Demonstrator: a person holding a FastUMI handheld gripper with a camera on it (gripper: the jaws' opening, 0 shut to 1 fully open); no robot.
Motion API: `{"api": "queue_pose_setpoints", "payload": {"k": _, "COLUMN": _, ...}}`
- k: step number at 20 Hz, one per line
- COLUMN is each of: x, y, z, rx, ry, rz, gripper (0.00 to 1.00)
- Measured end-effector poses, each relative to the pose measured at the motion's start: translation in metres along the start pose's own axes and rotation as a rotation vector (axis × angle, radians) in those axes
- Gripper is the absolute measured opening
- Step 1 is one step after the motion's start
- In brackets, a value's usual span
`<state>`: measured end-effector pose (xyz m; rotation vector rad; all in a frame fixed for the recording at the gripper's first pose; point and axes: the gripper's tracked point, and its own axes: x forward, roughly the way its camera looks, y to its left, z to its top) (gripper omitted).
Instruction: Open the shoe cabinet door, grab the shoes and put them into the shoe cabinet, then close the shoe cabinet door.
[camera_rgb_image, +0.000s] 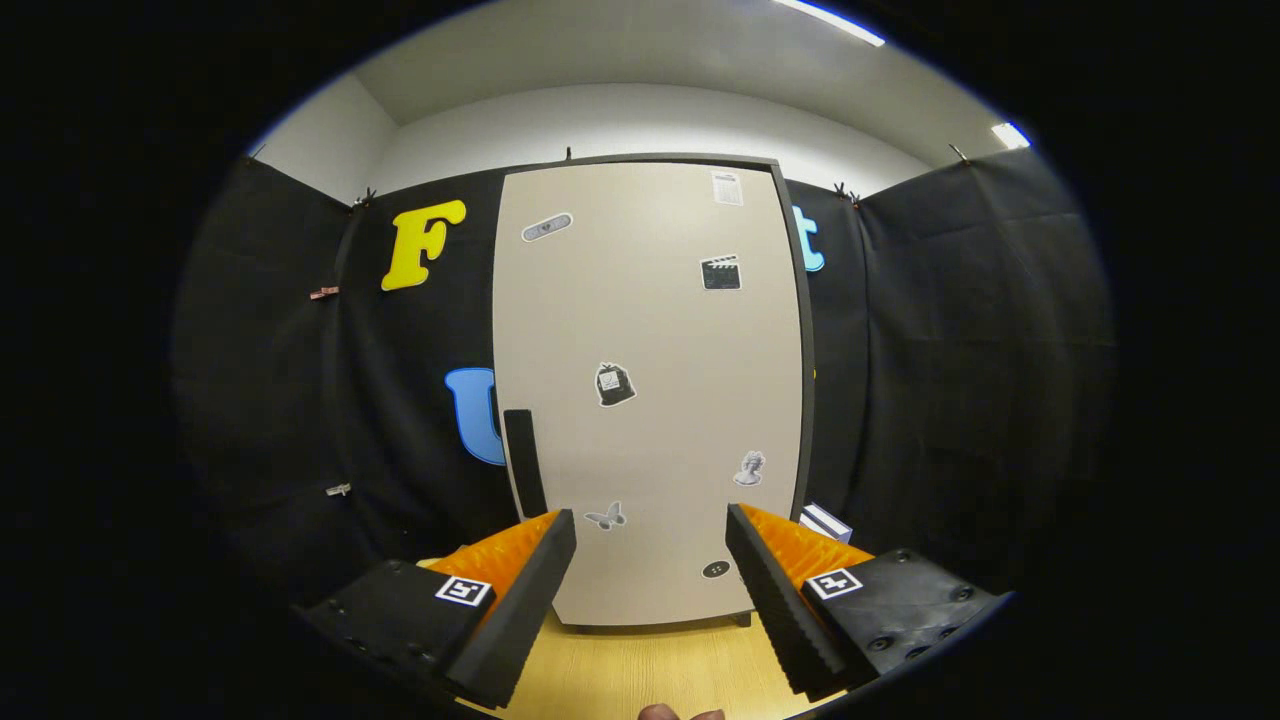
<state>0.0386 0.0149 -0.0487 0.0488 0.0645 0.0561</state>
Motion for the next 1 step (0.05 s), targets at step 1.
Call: {"api": "queue_pose_setpoints", "payload": {"k": 1, "x": 0.0027, "y": 0.0, "z": -0.0005, "rx": -0.003, "ry": -0.003, "rz": 0.001, "gripper": 0.98}}
